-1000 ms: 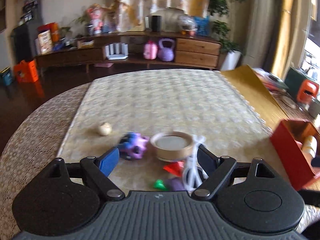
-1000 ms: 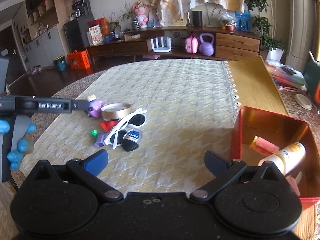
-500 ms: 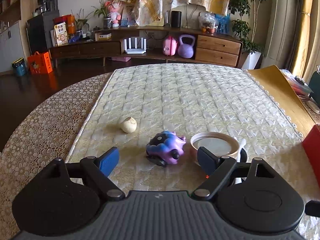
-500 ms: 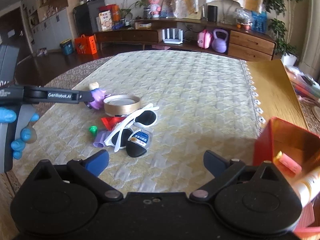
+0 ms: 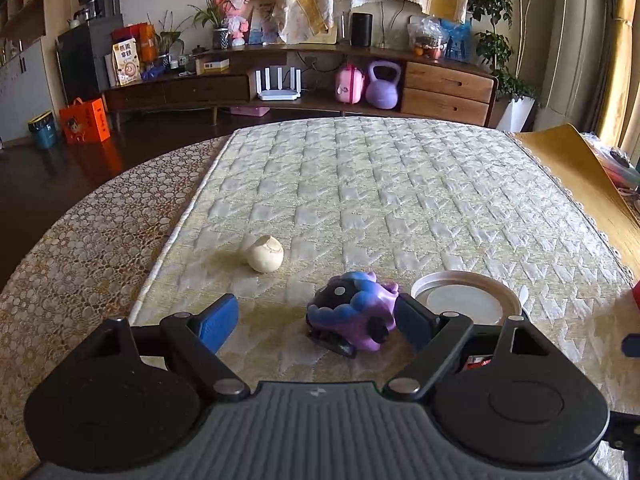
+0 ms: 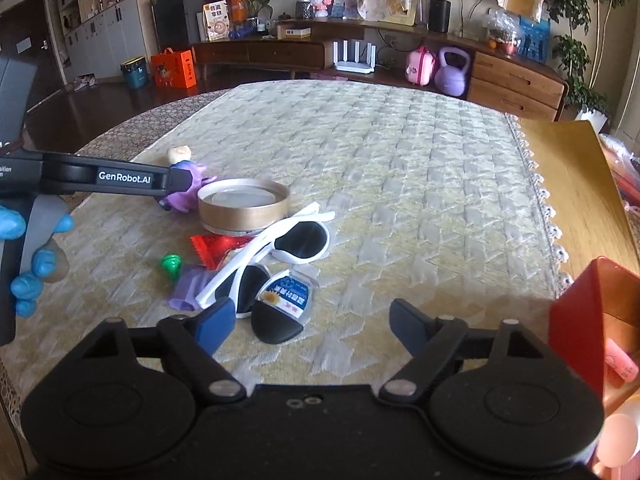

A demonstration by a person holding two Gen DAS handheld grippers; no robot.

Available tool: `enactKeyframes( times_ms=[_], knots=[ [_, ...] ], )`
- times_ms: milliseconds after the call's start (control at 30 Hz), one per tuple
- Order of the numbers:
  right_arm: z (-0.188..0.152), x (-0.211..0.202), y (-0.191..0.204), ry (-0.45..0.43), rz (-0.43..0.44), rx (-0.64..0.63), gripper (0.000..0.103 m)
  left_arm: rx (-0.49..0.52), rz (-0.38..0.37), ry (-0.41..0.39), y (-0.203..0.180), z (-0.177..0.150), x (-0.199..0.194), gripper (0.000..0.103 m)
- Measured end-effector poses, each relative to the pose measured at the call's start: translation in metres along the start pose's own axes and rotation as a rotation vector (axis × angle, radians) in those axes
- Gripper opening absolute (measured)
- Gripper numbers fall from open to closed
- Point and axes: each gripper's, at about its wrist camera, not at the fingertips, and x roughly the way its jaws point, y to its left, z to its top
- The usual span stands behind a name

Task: Organize rigid objects
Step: 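Move both tools back over the scattered items on the table, then grasp the purple spiky toy with the left gripper while the right gripper grasps the blue-labelled bottle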

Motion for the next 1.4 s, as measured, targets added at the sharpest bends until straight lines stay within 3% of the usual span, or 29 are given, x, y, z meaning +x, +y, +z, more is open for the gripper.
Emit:
enactKeyframes(
  times_ms=[300, 500, 833, 1000, 1400],
  knots=[
    [0.004, 0.019, 0.008, 0.023, 0.009, -0.012, 0.074, 0.001, -0.03, 0.025, -0.004, 0.0, 0.019, 0.085],
    [0.005, 0.028, 0.008, 0.043, 0.017, 0.006, 0.07, -0.061, -0.076, 0.05, 0.003, -0.001, 0.029, 0.084],
    [0.003, 0.032, 0.01, 0.05, 0.044, 0.023, 0.057, -0.052, -0.107, 0.056, 0.001, -0.007, 0.032, 0.059],
    [0.003, 0.03, 0.007, 0.04, 0.046, 0.034, 0.042, -0.051, -0.108, 0.052, -0.001, -0.009, 0.029, 0.059],
    [-0.007, 0.009, 0.001, 0.018, 0.029, 0.052, 0.042, -0.018, -0.089, 0.056, -0.002, -0.012, 0.013, 0.058]
  ],
)
